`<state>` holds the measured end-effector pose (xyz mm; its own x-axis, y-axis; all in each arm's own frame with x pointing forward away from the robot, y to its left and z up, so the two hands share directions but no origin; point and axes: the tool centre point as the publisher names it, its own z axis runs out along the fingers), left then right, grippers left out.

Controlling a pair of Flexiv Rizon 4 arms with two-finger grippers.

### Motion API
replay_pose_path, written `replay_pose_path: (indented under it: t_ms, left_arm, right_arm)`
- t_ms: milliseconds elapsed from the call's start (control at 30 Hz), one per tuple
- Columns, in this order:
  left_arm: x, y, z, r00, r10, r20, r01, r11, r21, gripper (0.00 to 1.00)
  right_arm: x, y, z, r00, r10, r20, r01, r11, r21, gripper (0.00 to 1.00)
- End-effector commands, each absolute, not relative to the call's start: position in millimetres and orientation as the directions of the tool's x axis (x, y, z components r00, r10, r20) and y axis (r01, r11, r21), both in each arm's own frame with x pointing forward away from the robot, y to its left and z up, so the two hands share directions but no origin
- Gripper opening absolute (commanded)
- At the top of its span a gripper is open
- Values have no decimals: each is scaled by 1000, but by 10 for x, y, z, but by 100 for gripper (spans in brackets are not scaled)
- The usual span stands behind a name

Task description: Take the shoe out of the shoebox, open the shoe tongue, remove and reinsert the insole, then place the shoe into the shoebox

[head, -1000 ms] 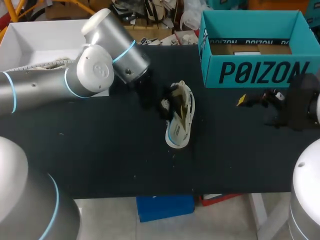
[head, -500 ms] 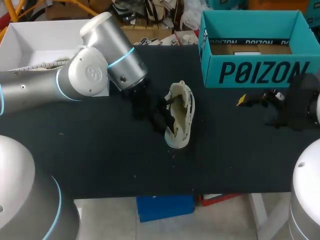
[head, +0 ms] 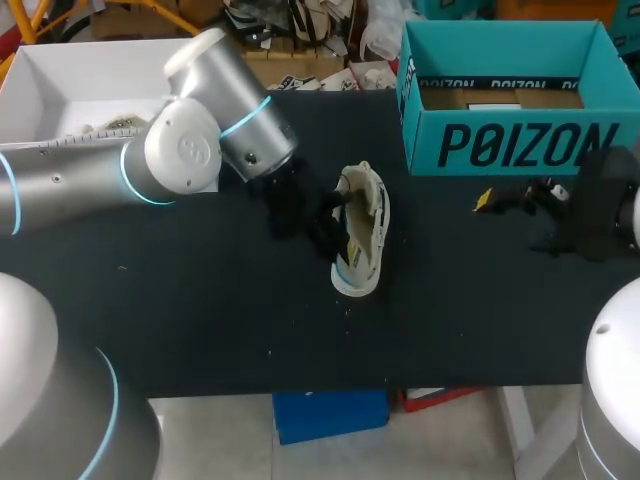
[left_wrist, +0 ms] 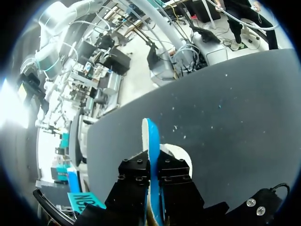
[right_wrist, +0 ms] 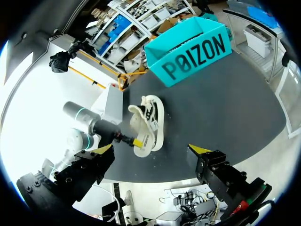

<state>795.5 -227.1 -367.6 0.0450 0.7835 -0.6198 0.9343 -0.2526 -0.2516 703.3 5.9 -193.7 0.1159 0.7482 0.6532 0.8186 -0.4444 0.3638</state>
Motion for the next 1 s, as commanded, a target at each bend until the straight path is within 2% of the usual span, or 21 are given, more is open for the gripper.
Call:
replay_pose_path:
  t_ms: [33,567,933,967,1000]
  left_arm:
    - [7983,-2298,-3713,40,778,-628,941,-240,-237,0]
    - [8410,-2376,-3770,-12,768,-640,968,-152,-201,0]
    - [8438,-2455,-3784,-37,773,-634,976,-108,-188,0]
    - [8420,-2451,-3773,-38,773,-633,976,-107,-189,6]
    - [8405,-2446,-3758,-36,774,-632,976,-109,-189,35]
  right_arm:
    - [7039,62,-1934,117,749,653,819,-444,363,100]
    - [7039,62,-1934,117,749,653,819,-444,363,100]
    - [7039,62,-1934,117,749,653,819,-444,363,100]
    - [7039,62,-1934,117,749,653,819,-444,363,100]
    - [7039,62,-1934,117,749,653,819,-444,363,100]
